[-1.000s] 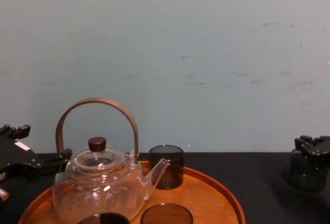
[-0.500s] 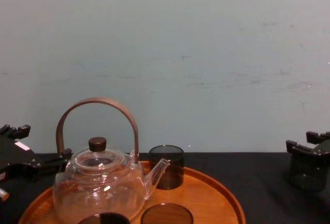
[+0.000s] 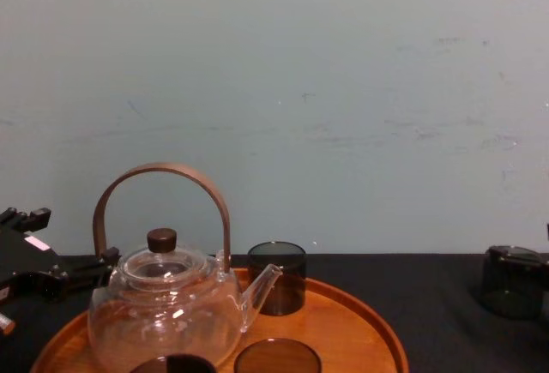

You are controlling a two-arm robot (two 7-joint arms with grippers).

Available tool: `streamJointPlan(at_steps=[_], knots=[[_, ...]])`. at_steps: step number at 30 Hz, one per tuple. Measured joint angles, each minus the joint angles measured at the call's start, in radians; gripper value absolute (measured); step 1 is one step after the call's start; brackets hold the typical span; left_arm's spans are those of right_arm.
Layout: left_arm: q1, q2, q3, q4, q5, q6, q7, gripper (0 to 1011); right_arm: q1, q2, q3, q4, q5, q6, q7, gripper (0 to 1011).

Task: Pick up the glass from the table and place it on the tray.

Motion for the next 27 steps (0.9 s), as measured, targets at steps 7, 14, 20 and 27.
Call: streamJointPlan(at_steps=[7, 14, 20, 27], knots=[[0.0, 0.0, 0.0, 0.0, 0.0, 0.0, 0.0, 1010, -0.003, 0.0, 0.011, 0.004, 0.0, -0.002, -0.011, 1002], [0.0, 0.0, 0.0, 0.0, 0.0, 0.0, 0.0, 1009, 0.012, -0.007, 0.019, 0.044, -0.005, 0.0, -0.022, 1002], [0.0, 0.0, 0.0, 0.0, 0.0, 0.0, 0.0, 1009, 0.037, -0.017, 0.024, 0.095, -0.007, -0.001, -0.027, 1002], [0.0, 0.0, 0.0, 0.0, 0.0, 0.0, 0.0, 1009, 0.069, -0.029, 0.028, 0.153, -0.01, -0.004, -0.03, 1002]])
